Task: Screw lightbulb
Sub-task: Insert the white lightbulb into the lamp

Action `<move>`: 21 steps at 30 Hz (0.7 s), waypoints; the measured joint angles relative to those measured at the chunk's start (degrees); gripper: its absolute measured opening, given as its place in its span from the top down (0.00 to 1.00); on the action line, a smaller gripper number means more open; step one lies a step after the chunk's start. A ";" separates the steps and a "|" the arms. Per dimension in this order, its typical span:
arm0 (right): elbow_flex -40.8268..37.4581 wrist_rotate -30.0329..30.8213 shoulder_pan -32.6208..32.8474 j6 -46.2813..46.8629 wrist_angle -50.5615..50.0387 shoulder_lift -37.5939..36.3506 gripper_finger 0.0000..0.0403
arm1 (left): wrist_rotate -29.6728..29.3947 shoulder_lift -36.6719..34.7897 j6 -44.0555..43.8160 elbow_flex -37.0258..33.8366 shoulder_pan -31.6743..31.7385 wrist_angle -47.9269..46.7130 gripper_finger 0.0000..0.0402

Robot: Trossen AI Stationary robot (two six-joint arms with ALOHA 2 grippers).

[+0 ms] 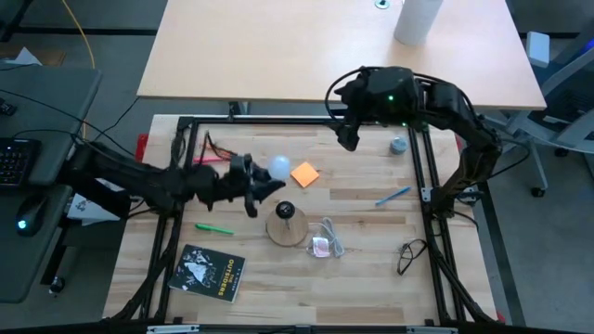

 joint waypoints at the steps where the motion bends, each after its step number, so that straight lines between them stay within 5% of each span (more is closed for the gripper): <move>1: 0.00 -0.37 0.00 0.01 0.21 0.00 0.04 | -1.84 0.51 0.54 0.00 -1.33 0.00 0.66; 13: -0.02 -5.53 0.39 3.44 5.69 0.02 0.04 | -23.48 10.82 3.02 0.04 -13.24 9.04 0.66; 21: -0.02 -5.59 4.61 9.39 7.27 0.02 0.04 | -20.44 15.98 8.52 0.05 -13.54 17.05 0.66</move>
